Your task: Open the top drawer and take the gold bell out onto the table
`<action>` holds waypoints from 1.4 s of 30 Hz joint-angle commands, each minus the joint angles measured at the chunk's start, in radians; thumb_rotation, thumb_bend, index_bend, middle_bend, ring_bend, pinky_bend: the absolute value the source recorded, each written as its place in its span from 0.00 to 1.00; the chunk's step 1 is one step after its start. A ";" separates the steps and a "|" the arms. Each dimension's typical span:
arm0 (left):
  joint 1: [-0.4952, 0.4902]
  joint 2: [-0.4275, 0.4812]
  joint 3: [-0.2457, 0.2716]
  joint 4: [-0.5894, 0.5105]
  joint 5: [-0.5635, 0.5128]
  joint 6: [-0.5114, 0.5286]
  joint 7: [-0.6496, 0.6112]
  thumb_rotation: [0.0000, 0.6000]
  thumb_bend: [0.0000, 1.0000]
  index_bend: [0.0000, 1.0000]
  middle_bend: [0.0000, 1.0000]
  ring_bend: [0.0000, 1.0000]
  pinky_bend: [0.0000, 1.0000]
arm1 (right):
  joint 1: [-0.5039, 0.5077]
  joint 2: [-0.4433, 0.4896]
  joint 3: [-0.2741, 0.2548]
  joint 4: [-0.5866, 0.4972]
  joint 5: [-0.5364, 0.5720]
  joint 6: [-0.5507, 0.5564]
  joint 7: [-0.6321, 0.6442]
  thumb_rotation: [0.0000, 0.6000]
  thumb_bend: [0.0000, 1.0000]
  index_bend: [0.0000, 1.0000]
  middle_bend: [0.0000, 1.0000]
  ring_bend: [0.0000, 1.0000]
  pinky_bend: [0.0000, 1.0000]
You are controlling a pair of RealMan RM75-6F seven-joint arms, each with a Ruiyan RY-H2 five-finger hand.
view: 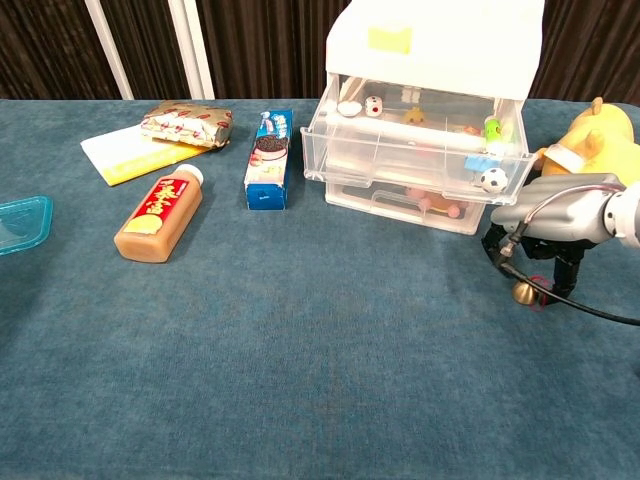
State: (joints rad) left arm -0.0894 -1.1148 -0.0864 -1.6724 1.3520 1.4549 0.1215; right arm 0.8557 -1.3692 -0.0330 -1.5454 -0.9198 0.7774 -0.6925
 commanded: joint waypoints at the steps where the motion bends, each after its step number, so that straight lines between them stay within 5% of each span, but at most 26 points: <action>1: 0.000 0.001 0.000 -0.001 0.000 0.000 0.000 1.00 0.19 0.10 0.00 0.00 0.00 | 0.006 0.008 -0.004 -0.009 0.015 0.003 -0.011 1.00 0.23 0.42 1.00 1.00 1.00; 8: 0.000 0.001 0.000 0.000 0.000 0.000 0.001 1.00 0.19 0.10 0.00 0.00 0.00 | 0.012 0.063 -0.006 -0.071 0.053 0.035 -0.027 1.00 0.22 0.41 1.00 1.00 1.00; 23: 0.000 -0.002 0.001 0.000 0.007 0.006 0.009 1.00 0.19 0.10 0.00 0.00 0.00 | 0.001 0.353 0.004 -0.312 0.174 0.115 0.029 1.00 0.20 0.37 0.97 1.00 1.00; 26: 0.000 -0.002 0.001 0.000 0.007 0.006 0.009 1.00 0.19 0.10 0.00 0.00 0.00 | -0.040 0.402 0.023 -0.351 0.140 0.178 0.092 1.00 0.19 0.35 0.85 0.95 0.97; 34: 0.000 -0.003 0.002 0.000 0.011 0.008 0.012 1.00 0.19 0.10 0.00 0.00 0.00 | -0.186 0.474 0.018 -0.423 0.001 0.370 0.204 1.00 0.13 0.23 0.39 0.56 0.51; 42: 0.001 -0.004 0.002 -0.002 0.016 0.013 0.014 1.00 0.19 0.10 0.00 0.00 0.00 | -0.410 0.383 -0.030 -0.345 -0.273 0.682 0.333 1.00 0.13 0.19 0.23 0.42 0.40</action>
State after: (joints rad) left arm -0.0887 -1.1185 -0.0843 -1.6747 1.3679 1.4679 0.1351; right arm 0.5502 -0.9344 -0.0358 -1.9372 -1.0723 1.3287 -0.4262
